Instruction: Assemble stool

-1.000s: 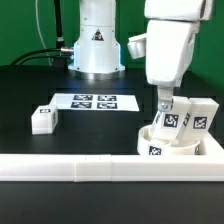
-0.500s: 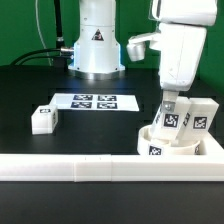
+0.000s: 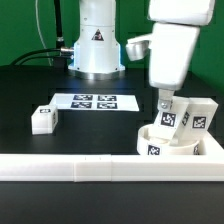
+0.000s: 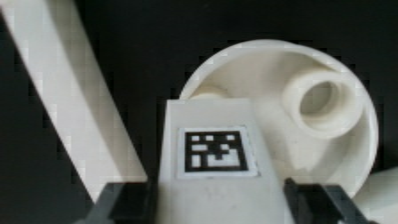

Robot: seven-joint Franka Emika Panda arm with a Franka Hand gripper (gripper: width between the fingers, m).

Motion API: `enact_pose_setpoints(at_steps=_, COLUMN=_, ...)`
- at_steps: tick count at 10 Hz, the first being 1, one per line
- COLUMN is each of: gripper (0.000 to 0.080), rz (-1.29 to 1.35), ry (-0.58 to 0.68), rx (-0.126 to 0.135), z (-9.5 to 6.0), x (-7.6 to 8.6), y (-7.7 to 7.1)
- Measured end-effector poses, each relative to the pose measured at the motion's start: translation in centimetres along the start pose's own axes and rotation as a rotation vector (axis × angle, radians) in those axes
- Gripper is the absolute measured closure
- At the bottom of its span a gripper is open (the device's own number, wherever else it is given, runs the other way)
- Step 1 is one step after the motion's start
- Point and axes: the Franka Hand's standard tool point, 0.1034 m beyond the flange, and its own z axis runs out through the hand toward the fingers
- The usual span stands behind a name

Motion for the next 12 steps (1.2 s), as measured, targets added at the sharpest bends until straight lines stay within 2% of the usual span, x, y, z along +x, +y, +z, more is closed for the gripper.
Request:
enact_pose_setpoints(at_steps=2, gripper=0.0465, rz=0.238, ry=0.005, rx=-0.001, z=0.03, x=0.09, y=-0.06)
enact_pose_setpoints(at_steps=7, gripper=0.0465, rz=0.738, ry=0.047, rx=-0.024, z=0.08, x=0.54, y=-0.03)
enact_pose_setpoints(at_steps=12, gripper=0.0464, rz=1.135, ry=0.063, rx=-0.009, z=0.10, x=0.93, y=-0.11)
